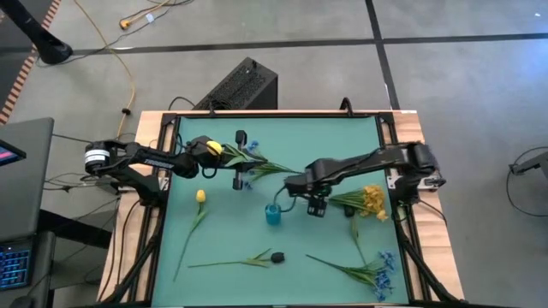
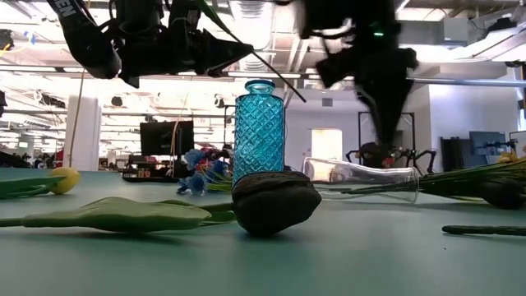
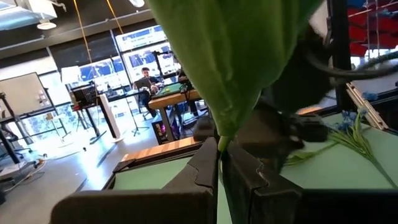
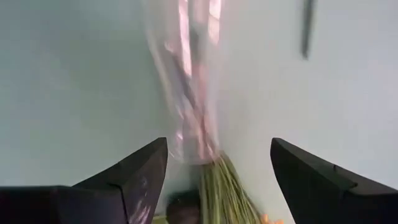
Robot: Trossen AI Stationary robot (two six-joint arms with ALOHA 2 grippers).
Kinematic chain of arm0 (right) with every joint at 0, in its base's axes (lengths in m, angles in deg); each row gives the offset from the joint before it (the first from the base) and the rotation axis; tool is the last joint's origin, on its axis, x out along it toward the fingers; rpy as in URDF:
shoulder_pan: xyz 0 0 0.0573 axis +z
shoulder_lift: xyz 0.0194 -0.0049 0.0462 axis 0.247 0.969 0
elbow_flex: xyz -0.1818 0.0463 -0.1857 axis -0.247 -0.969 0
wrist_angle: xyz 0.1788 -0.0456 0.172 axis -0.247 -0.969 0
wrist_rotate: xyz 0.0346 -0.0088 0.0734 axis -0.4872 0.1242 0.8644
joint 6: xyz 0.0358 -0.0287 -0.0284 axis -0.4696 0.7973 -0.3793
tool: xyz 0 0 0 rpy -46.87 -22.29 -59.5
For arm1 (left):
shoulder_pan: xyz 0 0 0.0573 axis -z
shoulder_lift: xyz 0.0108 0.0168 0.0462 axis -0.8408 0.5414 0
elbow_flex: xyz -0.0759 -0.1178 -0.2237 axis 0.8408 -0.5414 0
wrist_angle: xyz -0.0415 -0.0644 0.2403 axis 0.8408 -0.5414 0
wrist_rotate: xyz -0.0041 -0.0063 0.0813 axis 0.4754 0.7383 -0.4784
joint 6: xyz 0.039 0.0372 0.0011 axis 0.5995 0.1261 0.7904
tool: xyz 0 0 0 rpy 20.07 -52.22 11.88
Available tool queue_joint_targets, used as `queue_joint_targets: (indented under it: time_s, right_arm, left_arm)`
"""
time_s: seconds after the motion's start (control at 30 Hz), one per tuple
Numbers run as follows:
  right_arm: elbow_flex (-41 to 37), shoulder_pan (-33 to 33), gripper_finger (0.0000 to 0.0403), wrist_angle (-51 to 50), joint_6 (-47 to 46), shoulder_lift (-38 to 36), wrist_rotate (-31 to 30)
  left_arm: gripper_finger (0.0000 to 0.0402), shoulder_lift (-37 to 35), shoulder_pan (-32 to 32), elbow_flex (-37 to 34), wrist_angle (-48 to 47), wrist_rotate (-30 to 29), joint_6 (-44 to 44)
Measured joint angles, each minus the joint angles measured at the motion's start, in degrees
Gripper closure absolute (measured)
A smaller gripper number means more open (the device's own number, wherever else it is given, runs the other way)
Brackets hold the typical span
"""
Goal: Sort flowers into vase by color
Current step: Put the top yellow tulip into the transparent vase
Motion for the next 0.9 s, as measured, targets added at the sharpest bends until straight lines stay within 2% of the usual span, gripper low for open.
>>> queue_joint_targets:
  time_s: [0.2,0.37,0.67,0.9]
  right_arm:
    - [-19.1,3.1,0.0092,7.6,-8.3,-16.1,0.0]
    - [-26.2,6.6,0.0092,8.9,-13.6,-24.3,0.0]
    - [-31.8,10.9,0.0092,3.5,-12.5,-26.0,0.0]
    - [-36.5,9.5,0.0106,5.4,-12.0,-26.0,0.0]
  left_arm:
    - [0.0401,0.0,0.0,0.0,-0.4,1.1,0.0]
    - [0.0401,0.0,0.0,0.0,-0.6,1.1,-0.2]
    - [0.0401,0.0,0.0,0.0,-0.5,1.1,-0.3]
    - [0.0402,0.0,0.0,0.0,-0.5,1.1,-0.3]
